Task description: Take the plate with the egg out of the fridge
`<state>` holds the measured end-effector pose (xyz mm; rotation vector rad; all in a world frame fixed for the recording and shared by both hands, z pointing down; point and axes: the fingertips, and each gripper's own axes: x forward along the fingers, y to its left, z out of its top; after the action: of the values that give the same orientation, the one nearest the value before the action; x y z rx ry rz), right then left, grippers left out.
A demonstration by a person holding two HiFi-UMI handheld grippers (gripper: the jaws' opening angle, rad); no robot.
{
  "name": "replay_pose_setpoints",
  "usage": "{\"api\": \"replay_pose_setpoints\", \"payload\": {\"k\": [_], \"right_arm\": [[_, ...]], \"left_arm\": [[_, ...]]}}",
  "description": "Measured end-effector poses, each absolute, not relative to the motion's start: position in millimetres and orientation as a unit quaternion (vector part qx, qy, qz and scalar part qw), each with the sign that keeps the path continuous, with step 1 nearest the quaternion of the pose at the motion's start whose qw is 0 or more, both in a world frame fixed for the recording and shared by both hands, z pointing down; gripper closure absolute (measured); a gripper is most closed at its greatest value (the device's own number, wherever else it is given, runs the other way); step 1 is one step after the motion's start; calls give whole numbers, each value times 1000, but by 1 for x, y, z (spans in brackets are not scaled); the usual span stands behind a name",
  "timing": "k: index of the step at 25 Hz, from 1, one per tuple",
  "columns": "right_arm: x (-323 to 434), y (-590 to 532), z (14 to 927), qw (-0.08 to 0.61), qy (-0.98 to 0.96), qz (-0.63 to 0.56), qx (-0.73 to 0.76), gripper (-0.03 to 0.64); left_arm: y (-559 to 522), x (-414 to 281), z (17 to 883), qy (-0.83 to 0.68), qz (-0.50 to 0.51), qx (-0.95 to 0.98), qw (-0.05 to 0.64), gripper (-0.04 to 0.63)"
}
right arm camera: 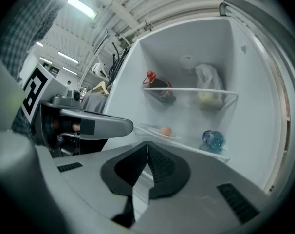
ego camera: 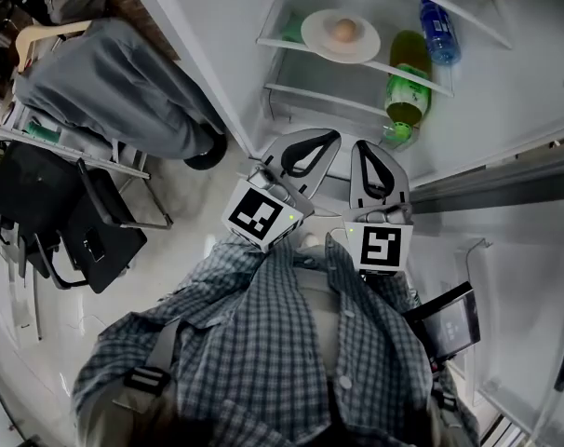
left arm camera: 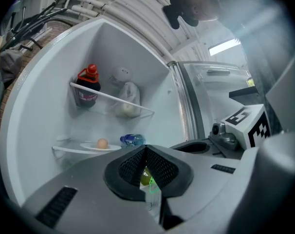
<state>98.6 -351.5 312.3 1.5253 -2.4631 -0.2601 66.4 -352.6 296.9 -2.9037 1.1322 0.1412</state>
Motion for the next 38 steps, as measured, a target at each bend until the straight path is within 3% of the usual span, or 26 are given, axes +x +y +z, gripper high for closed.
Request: {"api": "replay_pose_setpoints", "payload": {"k": [15,24,38], "right_arm": [[99,-415,330,332,-766,-235,498,608],[114,-454,322,402,-707,-323,485,535],[94,-487,334,480,-642,-416,429,535]], "left_arm": [[-374,50,301,389,43,-920,4,589],[-375,49,304,394,46,-918,3,589],[-395,32,293,400,82,-913,-14,589]]}}
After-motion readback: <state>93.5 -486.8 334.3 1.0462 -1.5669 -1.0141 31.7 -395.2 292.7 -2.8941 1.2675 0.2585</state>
